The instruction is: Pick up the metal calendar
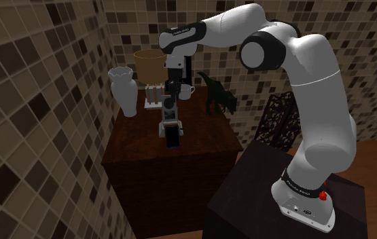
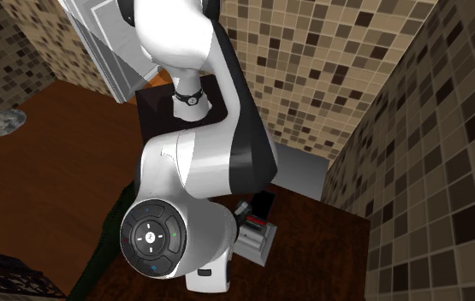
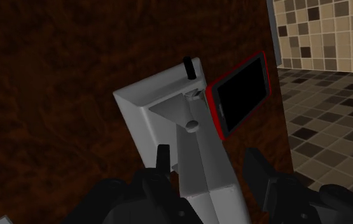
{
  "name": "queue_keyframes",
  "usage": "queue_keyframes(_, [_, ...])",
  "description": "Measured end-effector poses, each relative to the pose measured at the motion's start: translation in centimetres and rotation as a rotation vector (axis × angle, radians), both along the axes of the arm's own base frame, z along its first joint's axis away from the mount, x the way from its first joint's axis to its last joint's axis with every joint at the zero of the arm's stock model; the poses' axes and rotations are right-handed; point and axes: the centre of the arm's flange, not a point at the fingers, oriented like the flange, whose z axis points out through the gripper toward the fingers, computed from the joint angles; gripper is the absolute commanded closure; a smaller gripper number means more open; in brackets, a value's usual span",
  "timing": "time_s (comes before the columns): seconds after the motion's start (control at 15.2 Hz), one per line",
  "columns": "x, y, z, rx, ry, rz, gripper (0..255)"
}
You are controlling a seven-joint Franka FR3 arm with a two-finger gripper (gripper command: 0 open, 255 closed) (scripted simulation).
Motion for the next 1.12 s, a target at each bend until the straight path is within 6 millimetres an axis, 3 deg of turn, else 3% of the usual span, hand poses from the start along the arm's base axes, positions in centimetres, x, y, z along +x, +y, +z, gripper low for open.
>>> queue_keyframes(0.2, [-0.1,0.1,0.5,0.000,0.002,0.000,255])
queue_keyframes(1.12, [0.0,0.1,7.5,0.000,0.002,0.000,255])
